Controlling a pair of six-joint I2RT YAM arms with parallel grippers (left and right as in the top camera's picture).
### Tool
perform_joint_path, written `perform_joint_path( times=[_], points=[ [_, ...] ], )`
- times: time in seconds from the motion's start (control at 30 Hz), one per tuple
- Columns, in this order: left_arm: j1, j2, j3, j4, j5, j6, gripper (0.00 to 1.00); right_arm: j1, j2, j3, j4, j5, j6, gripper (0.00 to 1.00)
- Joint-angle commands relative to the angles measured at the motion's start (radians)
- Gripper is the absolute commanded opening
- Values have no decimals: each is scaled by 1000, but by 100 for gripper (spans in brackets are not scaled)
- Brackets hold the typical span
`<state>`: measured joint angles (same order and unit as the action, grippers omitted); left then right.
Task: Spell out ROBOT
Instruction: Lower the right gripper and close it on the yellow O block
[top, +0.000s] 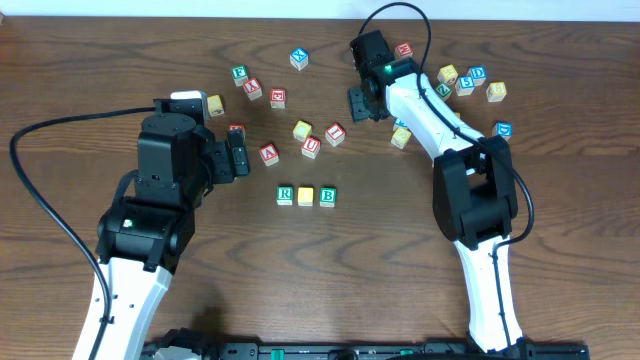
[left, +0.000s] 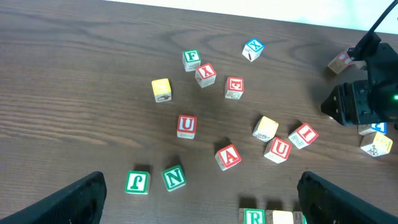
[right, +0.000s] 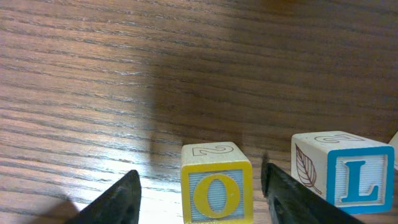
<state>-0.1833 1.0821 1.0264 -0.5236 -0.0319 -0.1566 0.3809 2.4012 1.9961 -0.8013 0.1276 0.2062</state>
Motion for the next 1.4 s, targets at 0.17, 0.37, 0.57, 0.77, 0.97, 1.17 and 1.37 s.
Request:
perform_joint_path(
  times=[0.17, 0.37, 0.57, 0.77, 0.97, 1.17, 1.37],
  points=[
    [3, -5, 3, 0, -5, 3, 96, -2, 19, 3, 1, 17, -5, 51],
    [3, -5, 3, 0, -5, 3, 96, -2, 21, 3, 1, 24, -1, 50],
    [3, -5, 3, 0, -5, 3, 96, -2, 23, 3, 1, 36, 14, 45],
    [3, -5, 3, 0, -5, 3, 96, -2, 23, 3, 2, 39, 18, 50],
    [3, -5, 3, 0, -5, 3, 96, -2, 23, 3, 2, 42, 18, 47],
    [3, -5, 3, 0, -5, 3, 96, -2, 23, 3, 1, 54, 25, 47],
    [3, -5, 3, 0, -5, 3, 96, -2, 23, 3, -2, 54, 24, 46]
  ],
)
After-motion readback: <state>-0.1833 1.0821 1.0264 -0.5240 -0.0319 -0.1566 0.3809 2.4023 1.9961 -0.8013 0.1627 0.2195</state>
